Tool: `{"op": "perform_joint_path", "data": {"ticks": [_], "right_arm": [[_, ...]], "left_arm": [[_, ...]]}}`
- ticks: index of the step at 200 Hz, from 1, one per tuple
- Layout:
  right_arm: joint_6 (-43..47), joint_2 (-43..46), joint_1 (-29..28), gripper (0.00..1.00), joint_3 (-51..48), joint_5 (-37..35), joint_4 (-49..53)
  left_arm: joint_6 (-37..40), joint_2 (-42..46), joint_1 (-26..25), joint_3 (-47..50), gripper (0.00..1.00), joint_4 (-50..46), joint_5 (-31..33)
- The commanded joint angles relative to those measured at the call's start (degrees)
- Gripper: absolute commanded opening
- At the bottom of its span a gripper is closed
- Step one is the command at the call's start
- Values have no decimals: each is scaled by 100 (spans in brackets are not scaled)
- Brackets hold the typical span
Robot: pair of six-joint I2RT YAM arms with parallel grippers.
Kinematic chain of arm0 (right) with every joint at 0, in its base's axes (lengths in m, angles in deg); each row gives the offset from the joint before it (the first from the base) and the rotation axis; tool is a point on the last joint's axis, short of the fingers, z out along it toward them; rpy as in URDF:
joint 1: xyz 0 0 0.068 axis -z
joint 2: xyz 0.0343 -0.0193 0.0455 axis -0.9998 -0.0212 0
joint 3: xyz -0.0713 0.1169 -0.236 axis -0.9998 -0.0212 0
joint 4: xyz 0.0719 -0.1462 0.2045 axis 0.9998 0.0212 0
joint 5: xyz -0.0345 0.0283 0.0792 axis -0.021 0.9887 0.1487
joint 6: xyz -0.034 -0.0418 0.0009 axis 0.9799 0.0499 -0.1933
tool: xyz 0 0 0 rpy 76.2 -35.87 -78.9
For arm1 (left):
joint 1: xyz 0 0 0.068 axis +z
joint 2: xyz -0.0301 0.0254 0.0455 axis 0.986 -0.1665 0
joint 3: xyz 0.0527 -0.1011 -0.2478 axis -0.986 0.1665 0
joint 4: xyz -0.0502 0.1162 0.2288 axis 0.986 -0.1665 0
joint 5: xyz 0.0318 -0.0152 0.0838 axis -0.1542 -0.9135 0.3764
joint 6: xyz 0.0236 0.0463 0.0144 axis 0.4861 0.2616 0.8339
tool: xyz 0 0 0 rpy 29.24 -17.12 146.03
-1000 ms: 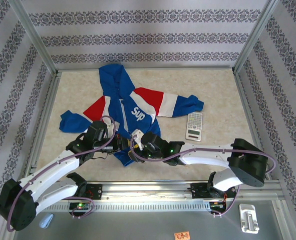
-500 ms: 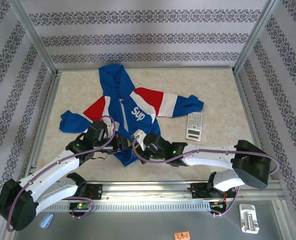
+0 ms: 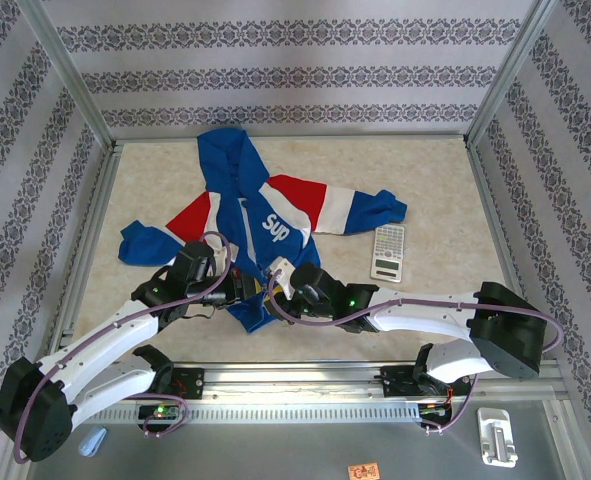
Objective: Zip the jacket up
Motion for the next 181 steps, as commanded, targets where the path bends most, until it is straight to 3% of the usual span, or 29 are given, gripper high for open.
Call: {"op": "perform_joint_path", "data": {"ticks": [1,119,181], "right_arm": [[56,52,39,26,-38,42,-29],[-354,-188,42,38,2,249,-542],[-533,-153,50,30,-27,-104,-442]], "left_arm": [[99,-2,-90,-62,0,-144,-38],[64,1,-90,-17,0,-104,-73],[55,89,-90,29,0,-152,-56]]}}
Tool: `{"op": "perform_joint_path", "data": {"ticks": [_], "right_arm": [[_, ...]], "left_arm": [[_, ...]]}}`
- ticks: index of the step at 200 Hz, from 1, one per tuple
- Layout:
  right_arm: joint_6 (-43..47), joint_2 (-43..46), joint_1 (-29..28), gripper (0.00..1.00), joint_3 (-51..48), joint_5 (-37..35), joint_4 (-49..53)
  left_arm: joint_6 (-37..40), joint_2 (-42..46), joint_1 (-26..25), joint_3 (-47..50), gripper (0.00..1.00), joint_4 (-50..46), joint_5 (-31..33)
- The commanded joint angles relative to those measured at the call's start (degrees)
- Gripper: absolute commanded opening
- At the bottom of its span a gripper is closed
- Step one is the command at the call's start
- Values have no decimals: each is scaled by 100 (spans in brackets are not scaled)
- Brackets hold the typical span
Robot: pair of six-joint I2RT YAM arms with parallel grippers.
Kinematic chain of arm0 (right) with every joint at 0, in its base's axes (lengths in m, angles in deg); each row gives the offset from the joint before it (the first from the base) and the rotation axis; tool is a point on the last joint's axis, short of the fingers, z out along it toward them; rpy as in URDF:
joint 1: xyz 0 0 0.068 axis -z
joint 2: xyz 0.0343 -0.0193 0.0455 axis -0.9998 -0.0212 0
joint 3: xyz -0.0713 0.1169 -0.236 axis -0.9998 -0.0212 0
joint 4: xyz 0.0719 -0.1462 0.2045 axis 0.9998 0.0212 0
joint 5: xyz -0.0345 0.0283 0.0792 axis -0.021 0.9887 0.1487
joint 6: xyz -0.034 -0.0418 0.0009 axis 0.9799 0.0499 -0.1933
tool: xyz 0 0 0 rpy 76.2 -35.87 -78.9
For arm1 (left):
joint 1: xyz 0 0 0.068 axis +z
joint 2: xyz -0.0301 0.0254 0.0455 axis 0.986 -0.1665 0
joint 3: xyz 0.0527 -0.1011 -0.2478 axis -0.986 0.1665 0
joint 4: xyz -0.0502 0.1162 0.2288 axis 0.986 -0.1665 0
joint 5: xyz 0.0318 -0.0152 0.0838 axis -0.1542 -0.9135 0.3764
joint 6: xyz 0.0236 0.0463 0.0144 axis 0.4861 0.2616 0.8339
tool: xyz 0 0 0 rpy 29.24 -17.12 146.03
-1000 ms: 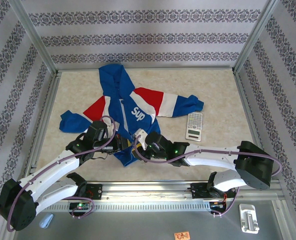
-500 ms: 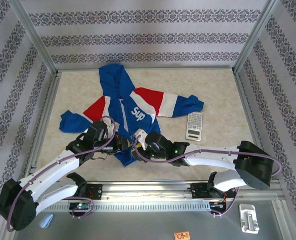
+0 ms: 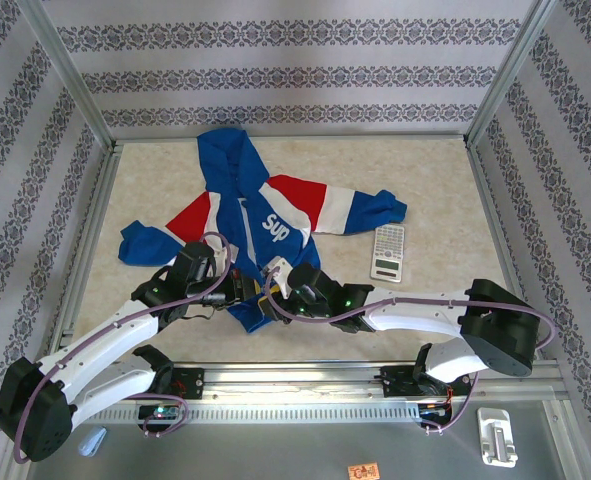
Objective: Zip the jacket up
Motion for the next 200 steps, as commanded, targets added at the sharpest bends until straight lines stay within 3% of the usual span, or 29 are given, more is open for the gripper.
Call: {"op": "perform_joint_path", "data": {"ticks": [1,96,122,158,200], "right_arm": [[-160,81,57,30,-34,-221,-72],[-239,47,141,28,-62,-206,45],[-189,18,131,20,-51,-168,68],[52,129,108,0,0,-223,323],[528,236,108,0,226,-232,802]], "left_arm": [[53,94,-90,31,0,-87,-51],[59,132,-90,52,0,-78,-82],[62,164,-90,60,0,-109,-60],[70,212,-97,77,0,-137,-78],[104,266,-90,174,0,-218,-117]]}}
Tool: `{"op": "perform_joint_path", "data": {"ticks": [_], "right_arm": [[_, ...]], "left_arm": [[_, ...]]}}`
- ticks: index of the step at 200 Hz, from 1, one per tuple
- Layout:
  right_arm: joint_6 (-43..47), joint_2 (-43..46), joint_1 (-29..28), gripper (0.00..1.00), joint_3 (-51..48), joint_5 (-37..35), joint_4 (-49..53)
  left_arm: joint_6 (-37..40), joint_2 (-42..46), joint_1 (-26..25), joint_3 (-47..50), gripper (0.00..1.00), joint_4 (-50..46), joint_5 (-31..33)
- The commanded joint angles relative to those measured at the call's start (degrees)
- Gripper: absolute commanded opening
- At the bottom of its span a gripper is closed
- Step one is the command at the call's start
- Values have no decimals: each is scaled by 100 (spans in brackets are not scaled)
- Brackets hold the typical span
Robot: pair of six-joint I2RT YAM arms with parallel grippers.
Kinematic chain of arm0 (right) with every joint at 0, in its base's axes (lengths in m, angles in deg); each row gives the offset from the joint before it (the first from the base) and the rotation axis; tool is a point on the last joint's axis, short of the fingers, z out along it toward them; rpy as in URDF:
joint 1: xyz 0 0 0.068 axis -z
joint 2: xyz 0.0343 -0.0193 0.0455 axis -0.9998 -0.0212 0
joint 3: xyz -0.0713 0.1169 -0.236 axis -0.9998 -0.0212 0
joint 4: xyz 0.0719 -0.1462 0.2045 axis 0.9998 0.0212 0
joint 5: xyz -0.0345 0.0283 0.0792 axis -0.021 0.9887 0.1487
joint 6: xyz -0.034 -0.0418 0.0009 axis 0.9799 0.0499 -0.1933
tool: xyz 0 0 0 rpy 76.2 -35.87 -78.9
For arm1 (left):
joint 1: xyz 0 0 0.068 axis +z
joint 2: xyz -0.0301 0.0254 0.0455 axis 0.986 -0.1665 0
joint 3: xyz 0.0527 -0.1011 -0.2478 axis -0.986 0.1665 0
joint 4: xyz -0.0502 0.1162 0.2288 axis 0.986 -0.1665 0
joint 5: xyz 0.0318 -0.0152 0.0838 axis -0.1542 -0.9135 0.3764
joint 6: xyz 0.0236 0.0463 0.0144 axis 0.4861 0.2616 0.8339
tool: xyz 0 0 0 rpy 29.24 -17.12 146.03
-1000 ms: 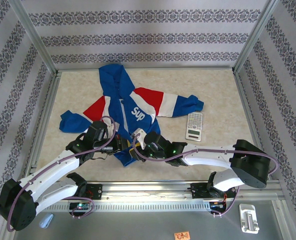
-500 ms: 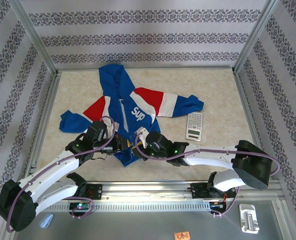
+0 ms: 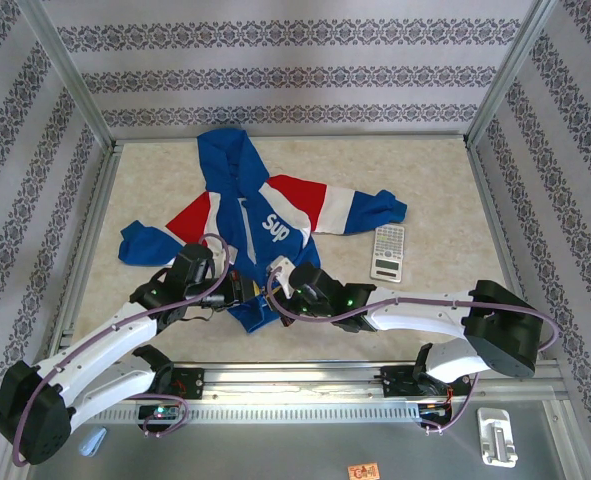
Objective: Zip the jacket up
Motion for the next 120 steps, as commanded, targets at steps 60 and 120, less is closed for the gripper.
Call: {"op": "perform_joint_path", "data": {"ticks": [60,120], "right_arm": [[1011,56,97,0,627,0,1096],[1544,-303,212,0,1306,22,1884]], "left_arm": [[407,83,-90,92,0,-522,-286],[764,57,-108,76,0,-928,-412]]}}
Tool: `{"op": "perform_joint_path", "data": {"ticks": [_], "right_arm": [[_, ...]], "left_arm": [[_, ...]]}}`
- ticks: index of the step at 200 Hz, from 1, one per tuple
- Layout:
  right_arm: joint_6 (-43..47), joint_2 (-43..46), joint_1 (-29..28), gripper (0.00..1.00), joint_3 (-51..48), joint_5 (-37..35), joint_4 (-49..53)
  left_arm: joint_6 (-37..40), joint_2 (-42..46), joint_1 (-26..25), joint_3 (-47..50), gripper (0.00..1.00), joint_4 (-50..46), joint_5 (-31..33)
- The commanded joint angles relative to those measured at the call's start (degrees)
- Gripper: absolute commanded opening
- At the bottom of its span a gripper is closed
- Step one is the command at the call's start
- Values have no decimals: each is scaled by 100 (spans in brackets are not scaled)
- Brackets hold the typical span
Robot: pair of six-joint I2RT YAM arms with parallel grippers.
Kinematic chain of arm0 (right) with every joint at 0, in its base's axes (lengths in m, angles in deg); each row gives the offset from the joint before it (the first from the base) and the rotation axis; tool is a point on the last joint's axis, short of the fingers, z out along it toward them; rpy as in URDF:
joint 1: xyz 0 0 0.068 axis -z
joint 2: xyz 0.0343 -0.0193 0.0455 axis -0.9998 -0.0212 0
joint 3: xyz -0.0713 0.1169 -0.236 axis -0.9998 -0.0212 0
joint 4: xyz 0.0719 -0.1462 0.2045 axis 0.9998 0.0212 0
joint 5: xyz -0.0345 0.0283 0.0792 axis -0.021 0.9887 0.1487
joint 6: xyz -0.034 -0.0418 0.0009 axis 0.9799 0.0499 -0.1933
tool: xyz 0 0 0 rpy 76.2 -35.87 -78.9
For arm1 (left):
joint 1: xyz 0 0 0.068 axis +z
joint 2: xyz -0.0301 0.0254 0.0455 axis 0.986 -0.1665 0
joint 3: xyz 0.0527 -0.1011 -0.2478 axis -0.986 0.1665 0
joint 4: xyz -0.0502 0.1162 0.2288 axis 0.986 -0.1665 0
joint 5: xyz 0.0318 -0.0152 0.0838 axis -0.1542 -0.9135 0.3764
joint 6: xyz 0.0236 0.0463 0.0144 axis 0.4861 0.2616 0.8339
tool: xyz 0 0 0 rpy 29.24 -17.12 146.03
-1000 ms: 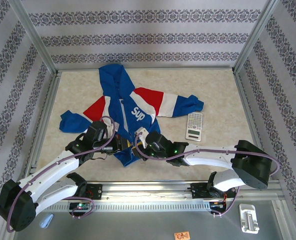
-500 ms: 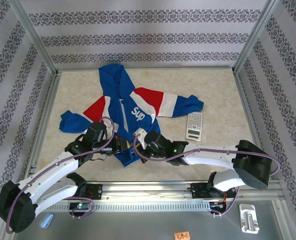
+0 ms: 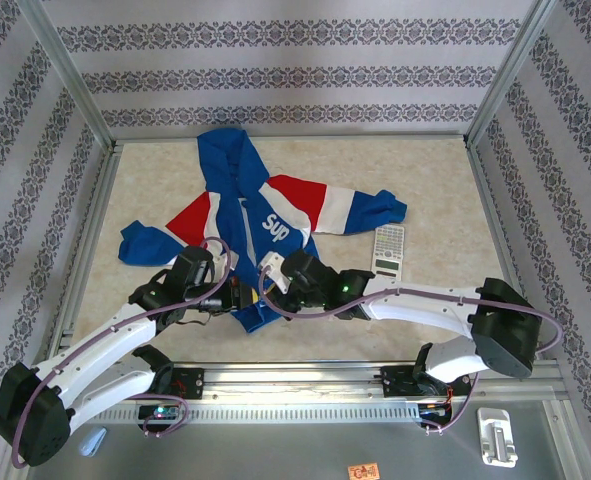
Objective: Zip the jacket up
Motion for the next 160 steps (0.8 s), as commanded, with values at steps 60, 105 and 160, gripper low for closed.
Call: {"op": "perform_joint_path", "data": {"ticks": [60,105,160], "right_arm": [[552,-521,98,0,460,525,233],[655,-541,96,0,412,824,240],[659,-673,123,0,495,923,151]], "left_arm": [[135,371,-108,300,14,-146,-43],[-224,896,-46,595,35,287,246],[-434,895,-11,943,37,1033,220]]}}
